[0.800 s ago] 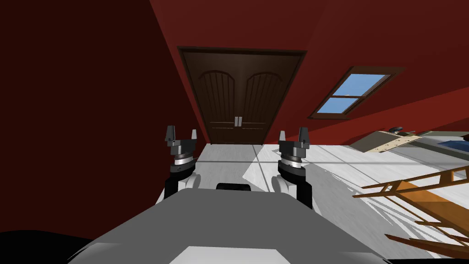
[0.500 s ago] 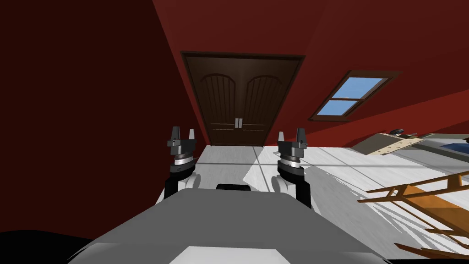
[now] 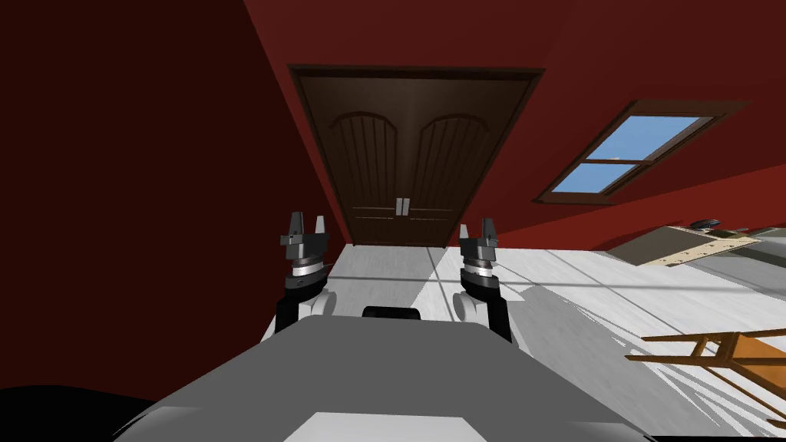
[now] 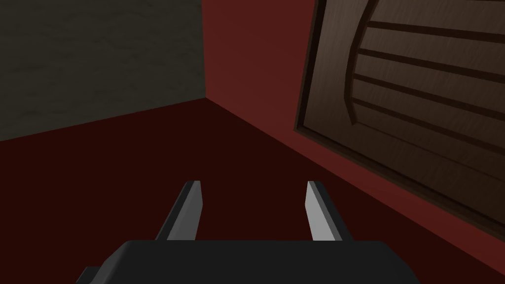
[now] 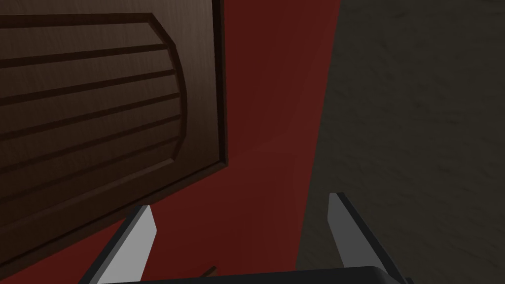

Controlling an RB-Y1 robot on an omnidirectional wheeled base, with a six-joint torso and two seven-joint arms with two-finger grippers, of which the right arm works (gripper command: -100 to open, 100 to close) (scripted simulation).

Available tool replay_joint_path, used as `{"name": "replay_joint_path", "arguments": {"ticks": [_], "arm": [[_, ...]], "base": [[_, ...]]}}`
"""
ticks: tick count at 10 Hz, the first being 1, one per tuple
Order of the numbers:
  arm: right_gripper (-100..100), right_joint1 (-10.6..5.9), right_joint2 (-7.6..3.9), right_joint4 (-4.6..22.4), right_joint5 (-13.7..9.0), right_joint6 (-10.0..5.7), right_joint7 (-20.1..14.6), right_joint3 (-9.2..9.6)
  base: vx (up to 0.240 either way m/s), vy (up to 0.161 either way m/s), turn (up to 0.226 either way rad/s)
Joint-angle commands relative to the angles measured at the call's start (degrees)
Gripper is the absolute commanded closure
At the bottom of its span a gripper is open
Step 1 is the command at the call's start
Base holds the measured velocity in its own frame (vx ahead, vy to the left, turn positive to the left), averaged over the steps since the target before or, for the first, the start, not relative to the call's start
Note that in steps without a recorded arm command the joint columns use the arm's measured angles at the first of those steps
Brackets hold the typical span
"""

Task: Pull the door open

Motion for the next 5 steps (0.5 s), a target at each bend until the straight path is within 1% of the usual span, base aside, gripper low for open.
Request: {"name": "replay_joint_path", "arguments": {"ticks": [1,2,3,4,5], "arm": [[-100,-0.62,-0.32,1.8,0.8,1.01,-1.0,-0.38],[-100,-0.9,-0.43,2.6,1.0,1.23,-1.3,-0.54],[-100,-1.47,-0.66,4.2,1.6,1.68,-2.0,-0.86],[-100,-1.76,-0.78,5.0,1.8,1.9,-2.3,-1.02],[-100,-2.36,-1.0,6.7,2.4,2.38,-3.0,-1.37]], "base": [[0.18,0.003,0.047],[0.156,0.026,0.032],[0.145,0.053,0.036],[0.127,0.044,0.03],[0.157,0.04,0.045]]}}
